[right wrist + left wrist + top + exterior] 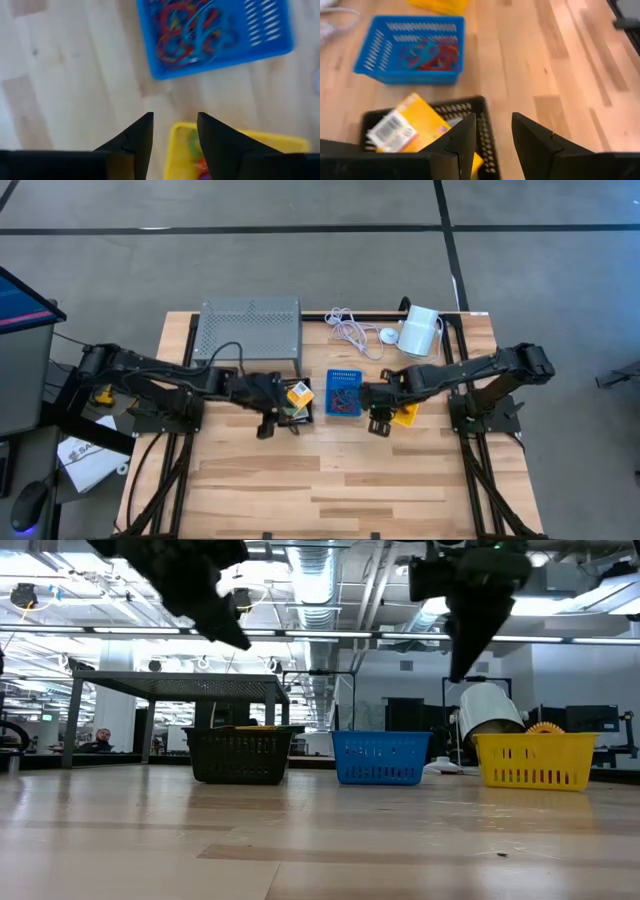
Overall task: Pick & Place Office Desk Supplies
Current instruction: Put the black basket containing the crayon boxes on the shelf
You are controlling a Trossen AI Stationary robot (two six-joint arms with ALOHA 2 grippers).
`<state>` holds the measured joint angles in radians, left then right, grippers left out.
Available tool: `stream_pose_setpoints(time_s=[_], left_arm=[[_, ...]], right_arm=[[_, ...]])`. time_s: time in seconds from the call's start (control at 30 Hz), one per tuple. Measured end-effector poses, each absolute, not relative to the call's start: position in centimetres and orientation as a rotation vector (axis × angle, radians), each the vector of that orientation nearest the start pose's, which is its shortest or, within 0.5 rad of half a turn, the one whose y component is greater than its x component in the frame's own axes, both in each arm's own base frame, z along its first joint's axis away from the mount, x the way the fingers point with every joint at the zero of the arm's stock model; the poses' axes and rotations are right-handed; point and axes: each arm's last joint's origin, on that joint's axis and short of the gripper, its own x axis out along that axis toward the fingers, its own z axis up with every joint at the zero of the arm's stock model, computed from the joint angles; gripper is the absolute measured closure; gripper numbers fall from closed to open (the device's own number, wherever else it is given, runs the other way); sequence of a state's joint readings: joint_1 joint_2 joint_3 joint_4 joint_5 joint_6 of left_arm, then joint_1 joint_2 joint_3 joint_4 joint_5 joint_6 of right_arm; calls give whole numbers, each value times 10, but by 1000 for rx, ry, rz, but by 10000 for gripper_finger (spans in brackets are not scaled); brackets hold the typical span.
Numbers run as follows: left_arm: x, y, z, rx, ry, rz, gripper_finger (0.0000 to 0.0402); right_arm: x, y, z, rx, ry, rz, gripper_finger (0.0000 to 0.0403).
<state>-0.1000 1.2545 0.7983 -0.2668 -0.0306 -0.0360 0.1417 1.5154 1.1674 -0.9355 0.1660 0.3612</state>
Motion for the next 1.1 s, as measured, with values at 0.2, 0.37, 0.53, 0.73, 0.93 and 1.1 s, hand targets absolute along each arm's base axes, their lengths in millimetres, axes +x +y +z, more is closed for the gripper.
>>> stream_pose_setpoints(time_s=[0.2, 0.37, 0.53, 0.73, 0.93, 1.1], left_arm=[[260, -50, 226, 49, 881, -101, 279], [269, -59, 202, 115, 1069, -78, 279], [281, -60, 185, 142, 1202, -59, 279], [292, -63, 172, 165, 1250, -63, 279], [294, -61, 176, 200, 1288, -8, 279], [295, -60, 197, 212, 1227, 24, 279]], right_arm=[[284, 24, 251, 105, 1227, -276, 265], [284, 24, 251, 102, 1226, -274, 267], [284, 27, 251, 97, 1227, -267, 267], [283, 32, 251, 84, 1228, -249, 266], [283, 37, 251, 61, 1231, -226, 269], [282, 38, 251, 58, 1233, -223, 269]])
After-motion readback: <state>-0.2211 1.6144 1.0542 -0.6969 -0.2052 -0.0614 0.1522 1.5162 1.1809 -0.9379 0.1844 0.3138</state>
